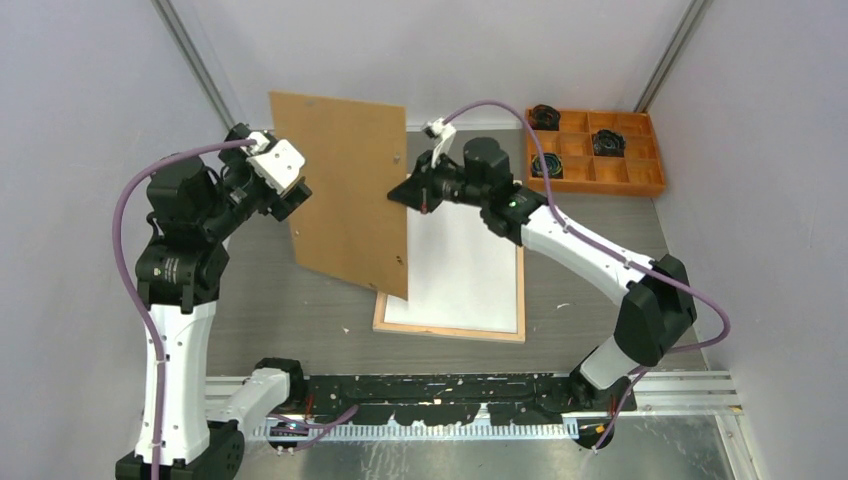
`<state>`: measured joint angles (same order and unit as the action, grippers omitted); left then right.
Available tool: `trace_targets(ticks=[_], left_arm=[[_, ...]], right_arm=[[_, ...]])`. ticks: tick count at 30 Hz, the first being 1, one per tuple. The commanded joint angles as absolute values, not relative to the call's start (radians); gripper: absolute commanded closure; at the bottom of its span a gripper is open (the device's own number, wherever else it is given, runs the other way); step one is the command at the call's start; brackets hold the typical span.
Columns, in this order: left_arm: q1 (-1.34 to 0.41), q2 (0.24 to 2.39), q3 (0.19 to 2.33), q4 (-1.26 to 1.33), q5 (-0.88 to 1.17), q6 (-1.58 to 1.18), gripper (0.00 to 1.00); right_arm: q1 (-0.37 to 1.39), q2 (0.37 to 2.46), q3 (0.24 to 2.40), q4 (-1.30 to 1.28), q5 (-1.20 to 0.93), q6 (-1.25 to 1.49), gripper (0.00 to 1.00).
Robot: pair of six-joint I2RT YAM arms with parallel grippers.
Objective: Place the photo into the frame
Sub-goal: Turn over the photo frame item at the center of the board.
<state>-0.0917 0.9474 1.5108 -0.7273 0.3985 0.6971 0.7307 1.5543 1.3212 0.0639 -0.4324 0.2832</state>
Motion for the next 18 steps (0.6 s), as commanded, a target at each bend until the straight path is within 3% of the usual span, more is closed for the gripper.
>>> trace_targets(ticks=[1, 12, 18], left_arm=[[-0.091, 0.973, 1.511, -0.661, 0.286, 0.611, 0.17], [0.040, 1.089, 1.418, -0.630, 0.213, 0.552, 0.17], [0.076, 1.136, 1.330, -0.597, 0.226, 0.536, 0.18]], right_arm=[[0.623, 1.564, 1.411, 0.305, -0.627, 0.670, 0.99], [0.352, 1.537, 1.257, 0.510, -0.959, 1.158, 0.99], [0.240, 1.415, 1.120, 0.404, -1.077, 1.118, 0.99]])
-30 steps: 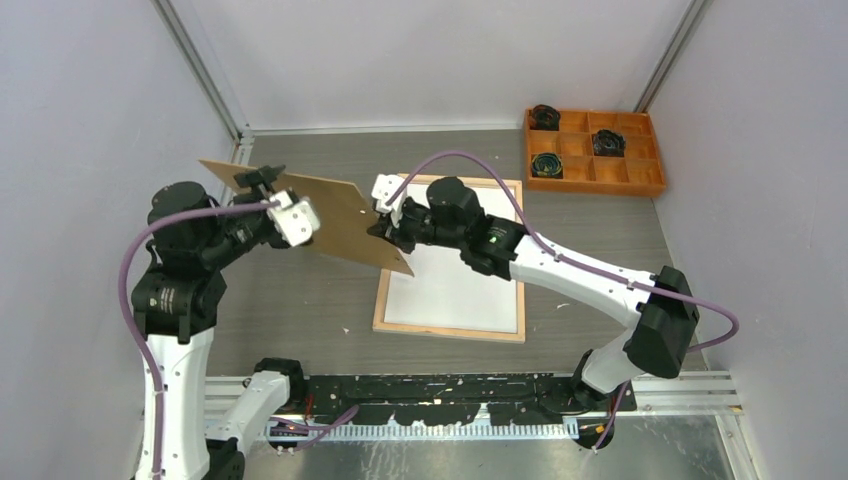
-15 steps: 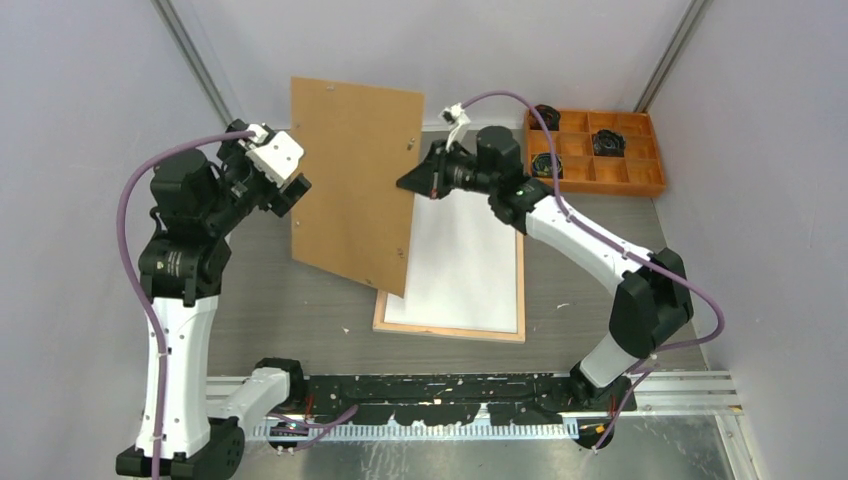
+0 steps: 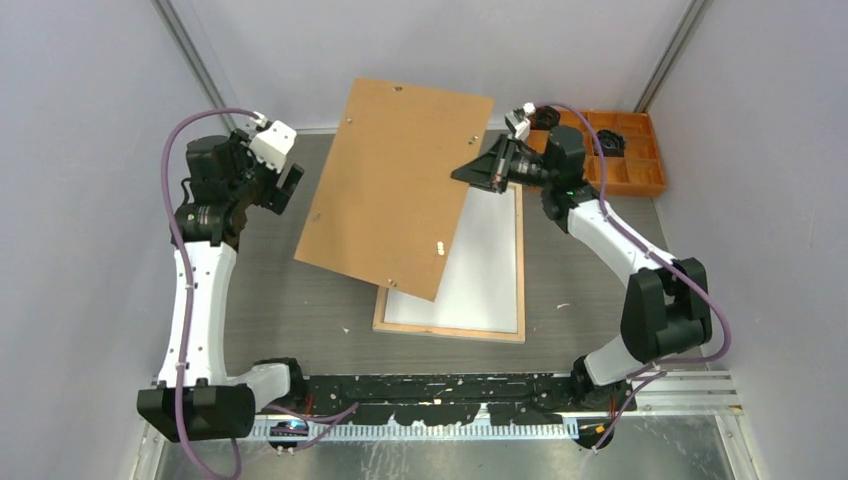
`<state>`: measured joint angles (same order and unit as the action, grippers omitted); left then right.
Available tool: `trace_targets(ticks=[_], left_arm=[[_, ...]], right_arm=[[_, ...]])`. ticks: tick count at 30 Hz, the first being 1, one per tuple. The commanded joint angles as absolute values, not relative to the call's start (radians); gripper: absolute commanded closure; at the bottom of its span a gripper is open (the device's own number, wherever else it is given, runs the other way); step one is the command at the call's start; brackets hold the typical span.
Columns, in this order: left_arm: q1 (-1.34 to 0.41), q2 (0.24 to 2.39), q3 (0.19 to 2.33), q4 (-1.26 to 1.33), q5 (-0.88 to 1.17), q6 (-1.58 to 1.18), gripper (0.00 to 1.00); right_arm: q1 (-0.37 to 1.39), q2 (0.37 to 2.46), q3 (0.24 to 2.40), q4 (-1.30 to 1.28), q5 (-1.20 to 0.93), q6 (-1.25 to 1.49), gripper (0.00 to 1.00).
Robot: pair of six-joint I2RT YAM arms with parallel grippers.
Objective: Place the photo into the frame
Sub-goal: Turn over the photo frame item at the center of the board.
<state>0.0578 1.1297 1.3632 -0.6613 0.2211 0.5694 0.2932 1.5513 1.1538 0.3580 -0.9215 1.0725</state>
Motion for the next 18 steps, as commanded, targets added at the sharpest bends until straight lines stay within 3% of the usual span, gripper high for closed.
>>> trace_targets(ticks=[1, 5, 8, 12, 18], left_arm=[[0.077, 1.137, 1.315, -0.591, 0.241, 0.538, 0.18], [0.078, 1.146, 1.235, -0.526, 0.290, 0.575, 0.18], [0.078, 1.192, 1.176, -0.502, 0.312, 0.601, 0.18], [0.075, 1.235, 1.123, -0.509, 0.385, 0.595, 0.01], [0.040, 1.247, 1.062, -0.497, 0.446, 0.600, 0.00]], right_arm=[[0.229, 1.391, 1.114, 0.312, -1.080, 1.070, 0.99], [0.200, 1.324, 1.147, -0.176, -1.046, 0.733, 0.99], [0.194, 1.321, 1.118, -0.243, -1.046, 0.706, 0.99], [0.188, 1.318, 1.115, -0.347, -1.013, 0.660, 0.99], [0.140, 1.294, 1.155, -0.529, -0.993, 0.644, 0.99]])
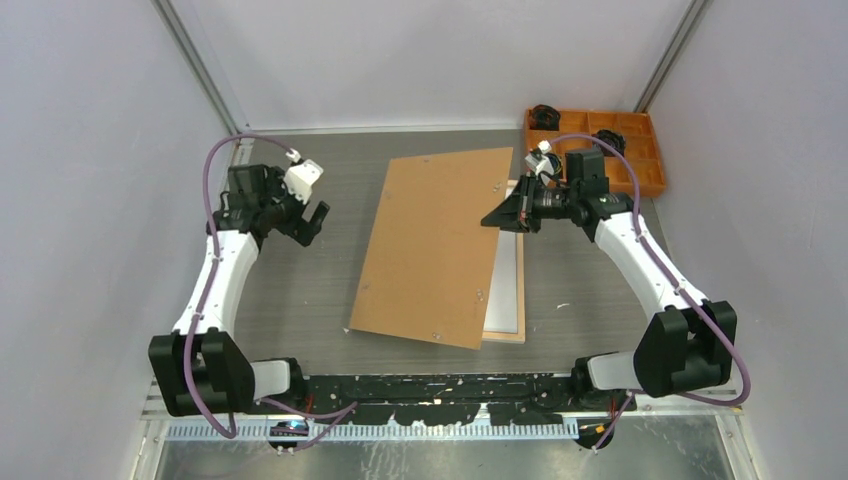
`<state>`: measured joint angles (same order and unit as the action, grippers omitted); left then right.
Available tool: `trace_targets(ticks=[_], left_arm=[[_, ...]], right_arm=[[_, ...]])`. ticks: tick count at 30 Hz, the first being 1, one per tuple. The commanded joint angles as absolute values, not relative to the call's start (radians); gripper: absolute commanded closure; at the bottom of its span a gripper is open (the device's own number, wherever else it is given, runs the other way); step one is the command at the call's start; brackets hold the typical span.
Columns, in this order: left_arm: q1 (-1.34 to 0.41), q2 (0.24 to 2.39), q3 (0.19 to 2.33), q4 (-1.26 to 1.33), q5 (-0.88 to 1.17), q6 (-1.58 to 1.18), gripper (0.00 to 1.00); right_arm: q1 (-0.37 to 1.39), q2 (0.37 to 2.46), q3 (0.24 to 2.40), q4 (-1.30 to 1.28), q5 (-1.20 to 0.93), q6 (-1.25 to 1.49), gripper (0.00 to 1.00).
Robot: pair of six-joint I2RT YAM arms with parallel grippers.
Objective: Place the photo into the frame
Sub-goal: Turn over the photo frame item at the center of the board, then move the photo frame to the center of the board.
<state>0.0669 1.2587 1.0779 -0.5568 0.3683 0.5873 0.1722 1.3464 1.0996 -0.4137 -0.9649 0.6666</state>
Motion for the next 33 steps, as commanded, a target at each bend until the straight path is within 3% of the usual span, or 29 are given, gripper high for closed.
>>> trace_targets(ticks=[1, 8, 22, 33], left_arm=[[0.025, 1.248, 1.044, -0.487, 0.446, 0.598, 0.00], [-0.121, 1.353, 1.053, -0.442, 0.427, 0.488, 0.04], [-0.319, 1.804, 1.302, -0.407, 0.394, 0.199, 0.19], [-0.345, 1.923, 1.340, -0.377, 0.347, 0.165, 0.46]], right_arm=[[0.134, 1.290, 1.167, -0.565, -0.989, 0.629, 0.99], [0.102, 1.299, 1.213, -0.682, -0.916, 0.602, 0.99], [0.087, 1.080, 1.069, -0.797, -0.869, 0.625, 0.99], [0.089, 1.081, 1.078, -0.860, -0.838, 0.581, 0.99]])
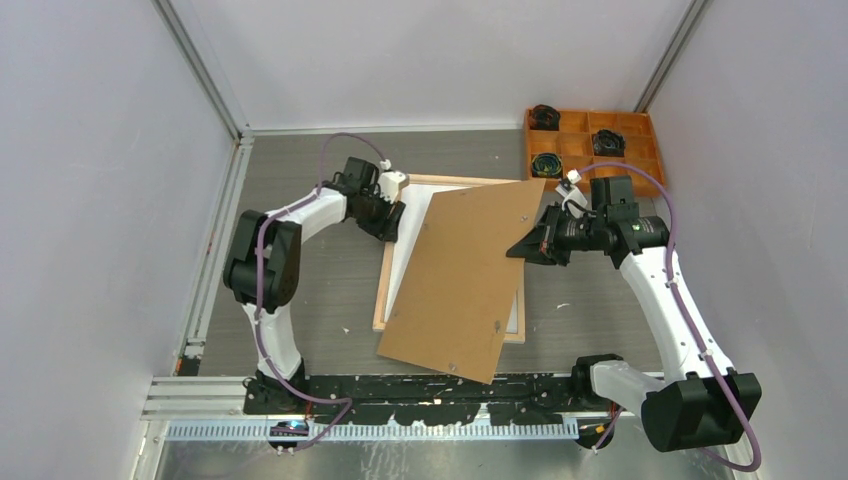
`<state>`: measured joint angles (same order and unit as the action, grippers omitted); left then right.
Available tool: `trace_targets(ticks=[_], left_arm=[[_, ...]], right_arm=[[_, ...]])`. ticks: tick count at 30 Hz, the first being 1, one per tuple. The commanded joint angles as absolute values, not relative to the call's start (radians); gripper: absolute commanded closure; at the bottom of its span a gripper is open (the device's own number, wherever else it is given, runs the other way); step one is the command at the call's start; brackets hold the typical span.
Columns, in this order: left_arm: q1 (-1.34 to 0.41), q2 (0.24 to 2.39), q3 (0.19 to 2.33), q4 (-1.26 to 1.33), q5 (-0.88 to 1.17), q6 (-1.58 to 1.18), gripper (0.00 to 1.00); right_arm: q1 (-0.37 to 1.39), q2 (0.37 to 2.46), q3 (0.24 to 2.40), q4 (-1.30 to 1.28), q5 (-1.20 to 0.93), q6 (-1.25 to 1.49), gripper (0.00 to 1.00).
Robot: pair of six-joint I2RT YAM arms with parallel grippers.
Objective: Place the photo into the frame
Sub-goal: Move the photo frame to the center of the board.
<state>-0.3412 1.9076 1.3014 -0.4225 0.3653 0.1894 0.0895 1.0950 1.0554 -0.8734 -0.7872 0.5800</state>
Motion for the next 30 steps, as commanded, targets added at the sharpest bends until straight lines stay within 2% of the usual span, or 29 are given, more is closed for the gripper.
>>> trace_targets(ticks=[1, 9, 13, 17, 30], left_arm=[[-0.345, 1.929, 1.347, -0.381, 0.339, 0.162, 0.48], [-0.358, 1.956, 1.380, -0.421, 0.312, 0.174, 0.52], [-0.362, 1.979, 1.408, -0.464, 0.286, 0.188, 0.64], [-0.362, 1.975, 1.424, -0.511, 0.252, 0.224, 0.71], [-0.292, 1.896, 1.382, -0.602, 0.168, 0.384, 0.80]], right_arm=[[0.089, 1.085, 1.080, -0.857, -0.841, 0.582, 0.99], [0.088, 1.075, 1.069, -0.824, -0.858, 0.604, 0.99], [0.089, 1.072, 1.069, -0.817, -0.862, 0.610, 0.99], [0.088, 1.066, 1.062, -0.791, -0.874, 0.634, 0.99], [0.090, 1.079, 1.010, -0.628, -0.928, 0.725, 0.99]])
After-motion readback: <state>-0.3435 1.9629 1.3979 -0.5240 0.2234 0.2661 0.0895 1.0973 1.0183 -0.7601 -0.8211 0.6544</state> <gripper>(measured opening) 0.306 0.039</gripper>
